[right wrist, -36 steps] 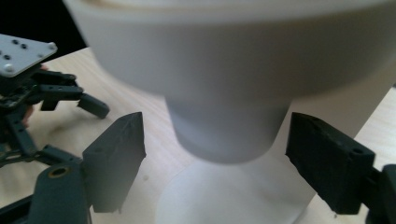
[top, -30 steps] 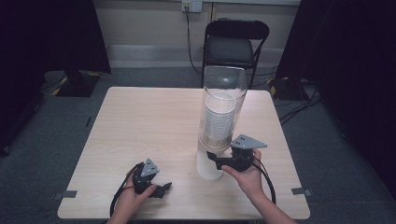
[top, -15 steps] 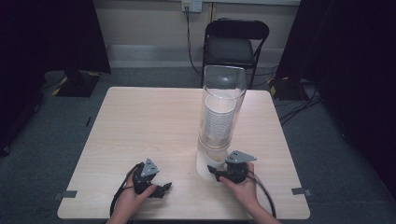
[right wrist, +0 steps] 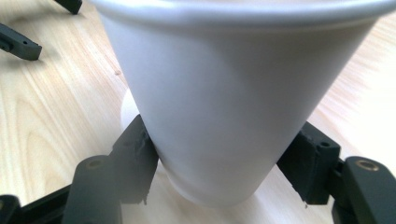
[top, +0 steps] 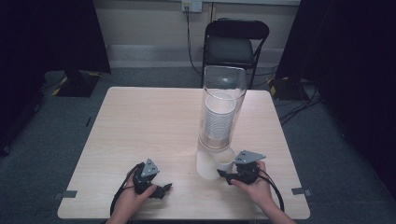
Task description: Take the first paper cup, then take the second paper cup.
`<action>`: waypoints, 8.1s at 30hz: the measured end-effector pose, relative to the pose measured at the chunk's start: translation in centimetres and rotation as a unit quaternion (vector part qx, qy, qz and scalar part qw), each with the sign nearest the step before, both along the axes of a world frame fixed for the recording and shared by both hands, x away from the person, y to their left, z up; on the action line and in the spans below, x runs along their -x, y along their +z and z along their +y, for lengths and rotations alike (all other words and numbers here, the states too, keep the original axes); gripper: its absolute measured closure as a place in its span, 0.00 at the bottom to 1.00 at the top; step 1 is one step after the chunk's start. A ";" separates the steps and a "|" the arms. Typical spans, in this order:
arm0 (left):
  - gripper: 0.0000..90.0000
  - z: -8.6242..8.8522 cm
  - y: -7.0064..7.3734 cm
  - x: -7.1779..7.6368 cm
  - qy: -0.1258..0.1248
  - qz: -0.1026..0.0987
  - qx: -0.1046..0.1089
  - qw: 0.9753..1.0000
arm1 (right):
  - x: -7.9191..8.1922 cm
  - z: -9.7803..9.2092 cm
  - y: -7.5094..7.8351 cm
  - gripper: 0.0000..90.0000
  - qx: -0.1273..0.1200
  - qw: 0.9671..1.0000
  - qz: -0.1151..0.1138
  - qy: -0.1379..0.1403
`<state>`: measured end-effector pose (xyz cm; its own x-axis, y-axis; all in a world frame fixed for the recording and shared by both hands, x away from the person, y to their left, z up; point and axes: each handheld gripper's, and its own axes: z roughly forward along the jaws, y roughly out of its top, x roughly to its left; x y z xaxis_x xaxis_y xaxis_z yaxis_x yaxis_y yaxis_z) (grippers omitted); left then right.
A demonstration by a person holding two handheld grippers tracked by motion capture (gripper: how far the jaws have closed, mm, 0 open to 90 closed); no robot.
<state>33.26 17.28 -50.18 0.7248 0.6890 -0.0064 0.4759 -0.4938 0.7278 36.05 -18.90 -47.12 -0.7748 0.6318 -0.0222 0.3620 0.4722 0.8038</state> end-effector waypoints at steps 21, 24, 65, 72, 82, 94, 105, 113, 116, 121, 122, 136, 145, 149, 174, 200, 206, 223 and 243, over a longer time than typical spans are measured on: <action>0.09 0.0 0.0 0.0 0.000 0.000 0.000 1.000 | -3.5 -4.0 -1.9 0.35 0.004 0.995 0.013 -0.099; 0.09 0.0 0.0 0.0 0.000 0.001 0.000 1.000 | -3.9 -3.8 -2.0 0.34 0.009 0.995 0.012 -0.101; 0.09 0.0 0.0 0.0 0.000 0.000 0.000 1.000 | 1.8 -5.5 0.0 0.19 -0.029 0.996 0.053 -0.063; 0.09 0.0 0.0 0.0 0.000 0.001 0.000 1.000 | 2.2 -2.9 0.5 0.20 -0.034 0.998 0.050 -0.027; 0.09 0.0 0.0 0.0 0.000 0.000 0.000 1.000 | 1.1 0.0 2.4 0.20 -0.066 0.998 0.020 -0.003; 0.09 0.0 0.0 0.0 0.000 0.001 0.000 1.000 | -0.9 2.2 4.5 0.22 -0.094 0.995 -0.004 -0.018; 0.09 0.0 0.0 0.0 -0.001 0.001 0.000 1.000 | -1.8 3.3 5.5 0.34 -0.114 0.993 -0.037 -0.014; 0.09 0.0 0.0 0.0 -0.001 0.000 -0.001 1.000 | -1.5 3.5 4.7 0.41 -0.118 0.990 -0.067 -0.024; 0.09 0.0 0.0 0.0 -0.001 0.000 -0.001 1.000 | -1.5 3.6 4.4 0.41 -0.107 0.992 -0.067 -0.027; 0.08 -0.1 0.0 0.0 0.001 -0.001 -0.001 1.000 | -0.6 3.9 0.1 0.42 0.006 0.997 -0.065 -0.026; 0.08 -0.1 0.0 0.0 0.000 -0.001 -0.001 1.000 | -0.5 3.9 -0.4 0.42 -0.025 0.999 -0.029 -0.017; 0.06 -0.2 0.0 0.0 -0.004 0.003 0.000 1.000 | 0.9 2.2 -1.0 0.40 -0.011 1.000 0.014 0.006; 0.05 -0.2 0.0 0.0 -0.004 0.002 0.000 1.000 | 0.5 -1.8 -1.6 0.40 0.011 0.999 0.018 -0.028; 0.06 -0.1 0.0 -0.1 -0.005 0.000 -0.003 1.000 | 0.4 -3.1 -2.0 0.40 0.023 0.999 0.019 -0.036; 0.05 -0.2 0.0 -0.1 -0.005 0.001 -0.003 1.000 | 1.3 -6.1 -2.6 0.24 0.022 0.998 0.055 -0.031; 0.06 -0.1 0.0 -0.1 -0.005 0.001 -0.003 1.000 | -2.2 -12.2 0.4 0.28 0.056 0.993 0.017 -0.101; 0.05 -0.1 0.0 -0.1 -0.005 0.001 -0.002 1.000 | -4.9 -11.8 0.8 0.28 0.053 0.989 -0.008 -0.137; 0.05 -0.2 0.0 -0.1 -0.006 0.001 -0.002 1.000 | -6.9 -9.9 0.3 0.30 0.044 0.979 -0.044 -0.195; 0.05 -0.2 0.0 -0.1 -0.006 0.001 -0.003 1.000 | -6.7 -10.1 0.6 0.79 0.038 0.980 -0.050 -0.191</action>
<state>33.32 17.13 -50.20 0.7327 0.6806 -0.0041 0.4713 -0.5030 0.7244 42.72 -28.99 -46.51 -0.4741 0.8687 -0.1436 0.4446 0.3770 0.8125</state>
